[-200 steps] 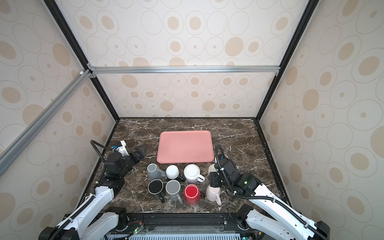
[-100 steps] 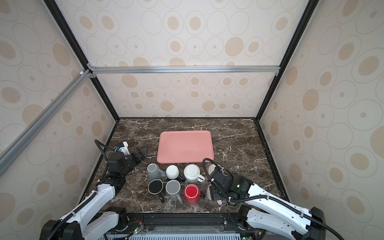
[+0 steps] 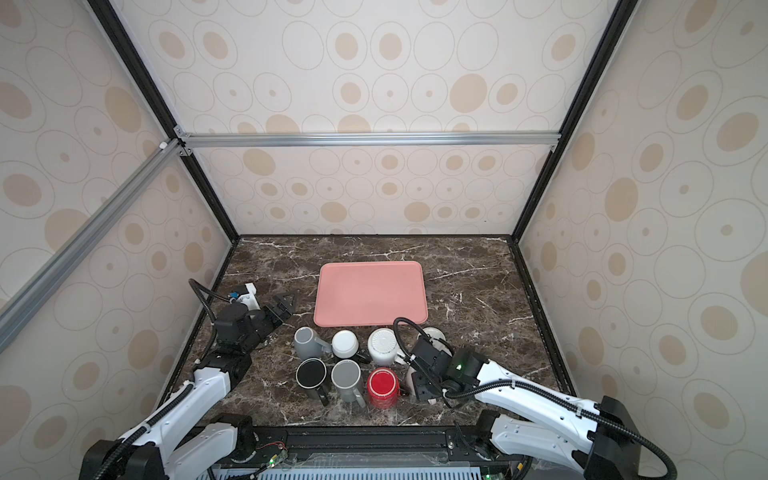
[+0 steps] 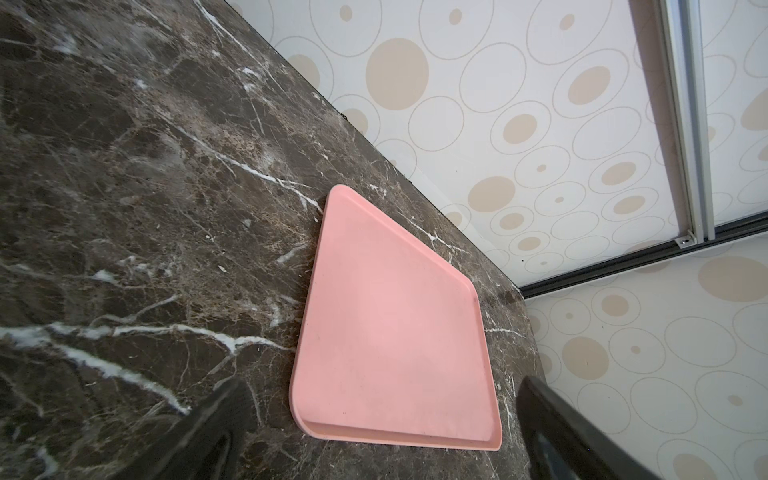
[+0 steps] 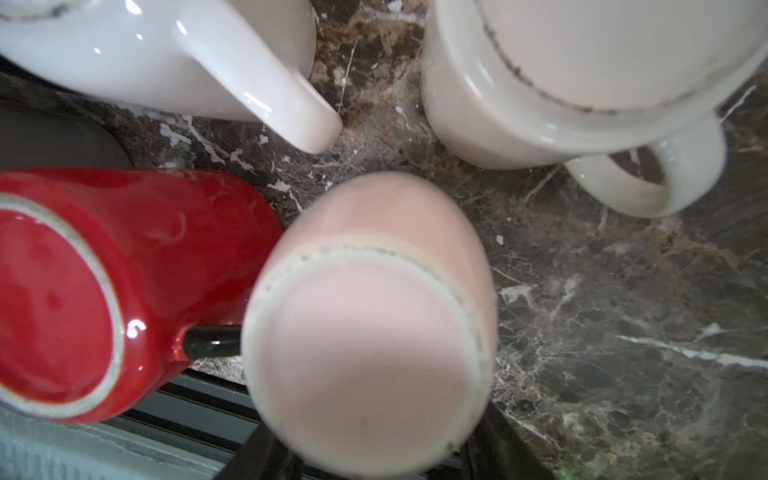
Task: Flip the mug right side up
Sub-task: 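Lower the right gripper and grasp the pale pink mug's base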
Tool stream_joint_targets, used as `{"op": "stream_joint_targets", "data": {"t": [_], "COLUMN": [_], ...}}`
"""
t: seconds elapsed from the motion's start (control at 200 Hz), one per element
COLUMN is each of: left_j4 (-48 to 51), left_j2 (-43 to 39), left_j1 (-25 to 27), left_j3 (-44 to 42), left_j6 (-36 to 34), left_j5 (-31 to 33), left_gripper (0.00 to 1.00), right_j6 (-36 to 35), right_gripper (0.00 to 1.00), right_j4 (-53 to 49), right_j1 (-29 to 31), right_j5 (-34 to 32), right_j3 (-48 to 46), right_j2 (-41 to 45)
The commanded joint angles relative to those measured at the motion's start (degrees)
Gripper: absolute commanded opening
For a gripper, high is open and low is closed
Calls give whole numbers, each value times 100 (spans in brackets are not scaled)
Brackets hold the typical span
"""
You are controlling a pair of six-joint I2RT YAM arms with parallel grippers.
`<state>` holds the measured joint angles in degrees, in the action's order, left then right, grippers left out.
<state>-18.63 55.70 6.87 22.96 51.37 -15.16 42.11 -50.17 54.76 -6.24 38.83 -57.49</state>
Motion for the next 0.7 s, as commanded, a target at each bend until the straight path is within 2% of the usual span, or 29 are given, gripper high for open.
{"op": "stream_joint_targets", "data": {"t": [0.0, 0.14, 0.555, 0.695], "left_j4": [-6, -29, -29, -16], "left_j2": [-52, -32, -16, -15], "left_j1": [25, 25, 17, 24], "left_j3": [112, 121, 121, 138], "left_j6": [21, 22, 37, 40], "left_j5": [12, -11, -22, -42], "left_gripper": [99, 99, 99, 99], "right_j6": [72, 28, -22, -7], "right_gripper": [51, 41, 33, 24], "right_j4": [-265, -197, -147, -193], "right_j1": [79, 159, 427, 433], "right_j5": [-200, -311, -869, -1000], "right_j3": [9, -33, 1, 11], "right_j2": [-59, -158, -755, -860]}}
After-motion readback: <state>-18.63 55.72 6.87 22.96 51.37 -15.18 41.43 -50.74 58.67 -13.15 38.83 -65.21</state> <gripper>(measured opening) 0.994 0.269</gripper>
